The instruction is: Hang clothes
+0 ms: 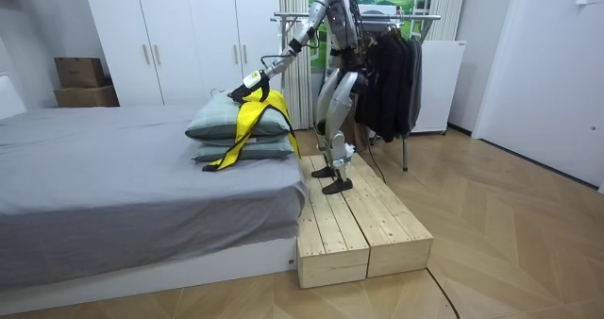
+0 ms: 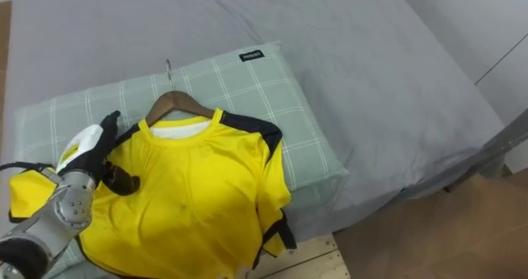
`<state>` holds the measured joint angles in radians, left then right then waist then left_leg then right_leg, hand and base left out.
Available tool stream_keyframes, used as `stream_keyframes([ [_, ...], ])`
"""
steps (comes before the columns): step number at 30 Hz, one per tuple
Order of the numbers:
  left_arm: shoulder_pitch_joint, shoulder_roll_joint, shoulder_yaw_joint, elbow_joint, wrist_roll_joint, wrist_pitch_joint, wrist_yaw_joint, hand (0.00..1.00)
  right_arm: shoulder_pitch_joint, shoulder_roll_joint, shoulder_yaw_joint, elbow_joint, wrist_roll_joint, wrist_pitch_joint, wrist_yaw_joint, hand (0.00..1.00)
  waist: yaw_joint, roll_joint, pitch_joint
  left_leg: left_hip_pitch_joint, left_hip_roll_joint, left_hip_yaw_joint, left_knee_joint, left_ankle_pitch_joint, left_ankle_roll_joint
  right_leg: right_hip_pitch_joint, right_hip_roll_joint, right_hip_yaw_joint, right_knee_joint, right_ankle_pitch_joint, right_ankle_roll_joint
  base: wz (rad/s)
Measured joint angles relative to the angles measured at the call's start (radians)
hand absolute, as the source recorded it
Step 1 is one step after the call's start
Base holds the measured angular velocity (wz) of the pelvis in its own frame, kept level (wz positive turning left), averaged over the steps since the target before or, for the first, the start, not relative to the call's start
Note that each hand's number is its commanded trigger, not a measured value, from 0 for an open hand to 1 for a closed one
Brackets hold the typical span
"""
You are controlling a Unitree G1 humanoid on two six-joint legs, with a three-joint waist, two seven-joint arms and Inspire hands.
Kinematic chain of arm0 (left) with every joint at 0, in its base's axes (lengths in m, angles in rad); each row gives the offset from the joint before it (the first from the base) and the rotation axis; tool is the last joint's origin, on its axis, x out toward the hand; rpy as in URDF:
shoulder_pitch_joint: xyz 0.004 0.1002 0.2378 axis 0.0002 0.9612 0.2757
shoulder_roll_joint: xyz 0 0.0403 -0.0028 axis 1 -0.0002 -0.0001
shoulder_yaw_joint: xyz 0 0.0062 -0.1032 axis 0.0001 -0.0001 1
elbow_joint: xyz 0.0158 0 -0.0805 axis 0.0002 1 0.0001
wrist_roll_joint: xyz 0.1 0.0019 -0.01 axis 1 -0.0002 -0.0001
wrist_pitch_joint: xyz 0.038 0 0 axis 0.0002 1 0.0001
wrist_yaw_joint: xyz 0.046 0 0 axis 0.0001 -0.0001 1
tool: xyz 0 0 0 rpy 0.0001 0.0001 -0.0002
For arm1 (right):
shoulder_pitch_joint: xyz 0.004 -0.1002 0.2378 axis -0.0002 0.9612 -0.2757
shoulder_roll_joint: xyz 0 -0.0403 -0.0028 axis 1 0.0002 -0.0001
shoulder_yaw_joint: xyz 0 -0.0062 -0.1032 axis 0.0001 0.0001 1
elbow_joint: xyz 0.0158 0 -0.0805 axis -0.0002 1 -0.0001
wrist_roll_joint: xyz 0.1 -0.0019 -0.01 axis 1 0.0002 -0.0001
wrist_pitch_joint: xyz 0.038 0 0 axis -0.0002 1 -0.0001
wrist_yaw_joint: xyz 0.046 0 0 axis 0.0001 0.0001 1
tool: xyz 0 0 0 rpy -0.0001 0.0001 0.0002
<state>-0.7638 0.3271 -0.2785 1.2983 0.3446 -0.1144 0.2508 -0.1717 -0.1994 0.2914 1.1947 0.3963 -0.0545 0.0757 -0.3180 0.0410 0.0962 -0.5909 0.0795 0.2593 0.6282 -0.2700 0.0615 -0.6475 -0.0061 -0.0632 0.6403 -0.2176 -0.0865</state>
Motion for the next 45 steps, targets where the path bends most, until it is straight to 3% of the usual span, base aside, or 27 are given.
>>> stream_keyframes([
  [7,0.004,-0.002,-0.001,0.007,-0.061,0.035,-0.097,0.00,-0.005,-0.001,0.001,-0.028,0.004,0.012,-0.008,0.00,0.003,0.000,-0.0001,0.010,-0.002,0.011,-0.006,0.000,0.000,-0.002,0.002,0.019,0.006,0.001,0.001,-0.05],
  [17,0.003,0.001,0.000,0.006,-0.071,0.049,-0.134,0.01,0.004,-0.003,0.001,-0.036,0.037,0.014,-0.009,0.00,0.013,0.001,-0.0018,0.007,-0.001,0.014,-0.003,0.000,0.000,-0.007,0.002,0.022,0.012,0.000,0.002,0.00],
  [18,0.003,0.001,0.000,0.006,-0.071,0.049,-0.134,0.39,0.004,-0.004,0.001,-0.036,0.037,0.014,-0.009,0.00,0.013,0.001,-0.0020,0.006,-0.001,0.015,-0.002,0.000,0.000,-0.010,0.002,0.023,0.014,0.000,0.002,0.00],
  [19,0.003,0.002,0.000,0.006,-0.072,0.050,-0.134,0.51,0.004,-0.004,0.001,-0.037,0.037,0.014,-0.009,0.00,0.014,0.001,-0.0025,0.005,-0.001,0.016,-0.002,0.000,0.000,-0.012,0.002,0.025,0.016,0.000,0.002,0.00],
  [20,0.003,0.002,0.000,0.006,-0.072,0.050,-0.134,1.00,0.004,-0.004,0.001,-0.037,0.037,0.014,-0.009,0.00,0.014,0.001,-0.0029,0.004,-0.001,0.017,-0.001,0.000,0.000,-0.014,0.002,0.026,0.017,0.000,0.002,0.00],
  [23,0.002,0.006,0.001,0.006,-0.072,0.051,-0.134,1.00,0.006,-0.004,0.001,-0.036,0.038,0.014,-0.009,0.00,0.014,0.001,-0.0037,0.002,0.000,0.017,0.002,0.000,0.000,-0.016,0.003,0.026,0.020,0.000,0.001,0.00],
  [28,-0.004,0.041,0.000,0.006,-0.080,0.053,-0.134,1.00,0.010,-0.008,0.002,-0.035,0.038,0.014,-0.011,0.00,0.012,0.000,-0.0095,0.004,-0.003,0.017,0.003,0.000,0.001,-0.014,0.002,0.027,0.021,0.001,0.002,0.00],
  [37,-0.001,0.032,-0.001,0.007,-0.080,0.076,-0.152,1.00,0.008,-0.012,0.002,-0.035,0.040,0.023,-0.011,0.00,0.012,-0.001,-0.0093,0.005,-0.003,0.017,0.002,0.000,0.001,-0.013,0.001,0.027,0.019,0.002,0.004,0.00],
  [45,0.010,0.031,-0.001,0.008,-0.140,0.068,-0.187,1.00,0.013,-0.012,0.002,-0.038,0.049,0.023,-0.011,0.00,0.013,-0.005,-0.0085,0.004,-0.004,0.017,-0.003,0.000,0.001,-0.014,0.000,0.027,0.017,0.001,0.004,0.00],
])
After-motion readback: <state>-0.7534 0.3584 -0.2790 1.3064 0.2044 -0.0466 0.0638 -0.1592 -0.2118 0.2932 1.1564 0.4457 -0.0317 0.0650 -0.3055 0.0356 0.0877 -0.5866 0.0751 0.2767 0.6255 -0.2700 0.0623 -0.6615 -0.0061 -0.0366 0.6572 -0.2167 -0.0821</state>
